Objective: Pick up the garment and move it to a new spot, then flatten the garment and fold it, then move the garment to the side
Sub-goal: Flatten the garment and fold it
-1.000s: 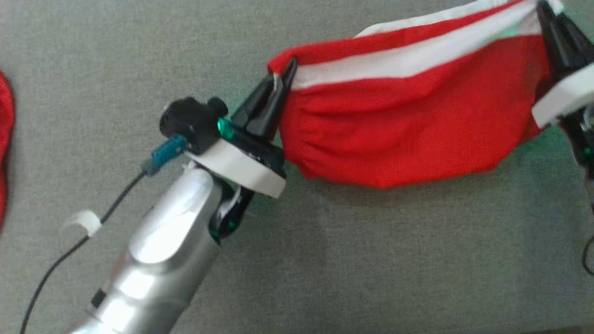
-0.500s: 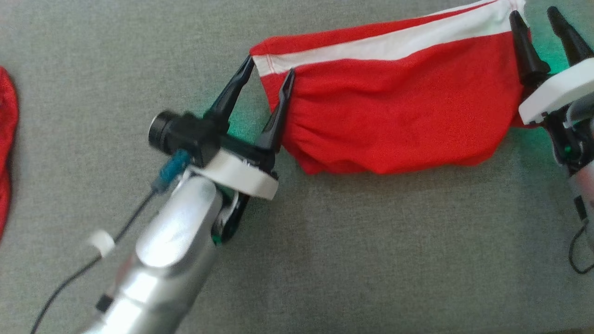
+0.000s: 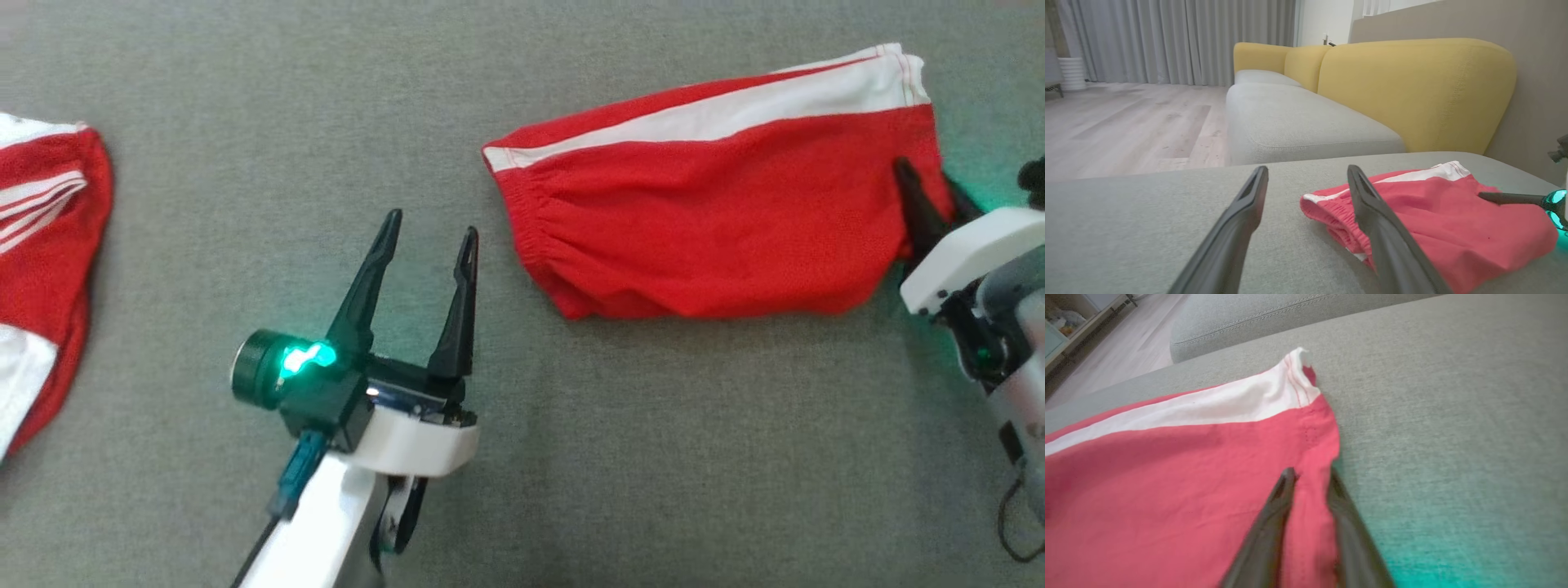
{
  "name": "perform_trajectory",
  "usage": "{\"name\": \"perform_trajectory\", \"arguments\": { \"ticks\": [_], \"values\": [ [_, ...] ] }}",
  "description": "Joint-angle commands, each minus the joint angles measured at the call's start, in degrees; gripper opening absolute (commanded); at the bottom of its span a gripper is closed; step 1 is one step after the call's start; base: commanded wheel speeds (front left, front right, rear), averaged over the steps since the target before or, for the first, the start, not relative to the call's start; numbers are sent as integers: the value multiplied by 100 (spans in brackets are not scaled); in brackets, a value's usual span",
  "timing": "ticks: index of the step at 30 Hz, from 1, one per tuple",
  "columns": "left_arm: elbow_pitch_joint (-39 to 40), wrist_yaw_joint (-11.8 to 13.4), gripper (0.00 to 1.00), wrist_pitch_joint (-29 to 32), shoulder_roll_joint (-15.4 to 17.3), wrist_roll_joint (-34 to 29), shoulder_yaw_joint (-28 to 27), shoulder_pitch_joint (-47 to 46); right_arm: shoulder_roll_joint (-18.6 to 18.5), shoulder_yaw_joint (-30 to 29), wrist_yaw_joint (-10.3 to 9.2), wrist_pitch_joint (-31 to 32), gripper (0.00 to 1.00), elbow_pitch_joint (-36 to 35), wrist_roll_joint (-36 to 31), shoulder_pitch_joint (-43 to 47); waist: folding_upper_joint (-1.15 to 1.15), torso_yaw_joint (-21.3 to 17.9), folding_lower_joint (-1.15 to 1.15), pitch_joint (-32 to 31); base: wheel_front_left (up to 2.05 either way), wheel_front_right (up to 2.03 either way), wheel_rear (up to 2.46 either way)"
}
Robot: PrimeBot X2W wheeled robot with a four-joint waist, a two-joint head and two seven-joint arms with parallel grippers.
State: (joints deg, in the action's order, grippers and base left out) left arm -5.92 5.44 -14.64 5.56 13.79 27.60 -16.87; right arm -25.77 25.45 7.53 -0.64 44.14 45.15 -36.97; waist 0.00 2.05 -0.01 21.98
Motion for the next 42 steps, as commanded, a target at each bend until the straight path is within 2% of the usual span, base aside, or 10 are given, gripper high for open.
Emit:
{"name": "perform_trajectory", "arguments": {
  "ticks": [1, 9, 14, 18, 27, 33, 34, 35, 38, 42],
  "values": [
    [253, 35, 100, -35, -3, -83, -233, 6, -26, 166, -4, -28, 0, -10, 31, 203, 0, 55, 1, -68, 0, 0, 0],
    [605, -18, 100, -35, -94, -324, -672, 443, -502, 11, -4, -631, 0, 205, 78, 233, 0, -49, 1, -261, 0, 0, 0],
    [658, -138, 100, -35, -136, -424, -838, 522, -1003, -170, -4, -721, 0, 318, -18, 208, 0, -209, 1, -265, 0, 0, 0],
    [626, -249, 100, -35, -169, -487, -885, 514, -1122, -198, -4, -741, 0, 148, -224, 55, 0, -306, 1, -265, 0, 0, 0],
    [482, -397, 100, -36, -222, -547, -890, 555, -831, 13, -4, -451, 0, -1362, -720, 27, 0, -315, 1, -446, 0, 0, 0],
    [442, -407, 100, -36, -253, -503, -862, 619, -89, 241, -4, 329, 0, -3070, -1269, 617, 0, -78, 1, -578, 0, 0, 0],
    [435, -403, 100, -36, -256, -493, -854, 623, 75, 293, -4, 453, 24, -3212, -1337, 739, 0, -35, 1, -585, 0, 0, 0],
    [429, -398, 100, -36, -258, -482, -847, 627, 242, 343, -4, 575, 97, -3319, -1395, 873, 0, 6, 1, -590, 0, 0, 0],
    [412, -387, 100, -36, -263, -453, -816, 626, 677, 343, -4, 650, 100, -3592, -1573, 1195, 0, 115, 1, -603, 0, 0, 0],
    [464, -324, 100, -36, -266, -410, -841, 662, 1056, -345, -4, 111, 100, -3841, -1855, 1530, 0, 152, 1, -685, 0, 0, 0]
  ]
}}
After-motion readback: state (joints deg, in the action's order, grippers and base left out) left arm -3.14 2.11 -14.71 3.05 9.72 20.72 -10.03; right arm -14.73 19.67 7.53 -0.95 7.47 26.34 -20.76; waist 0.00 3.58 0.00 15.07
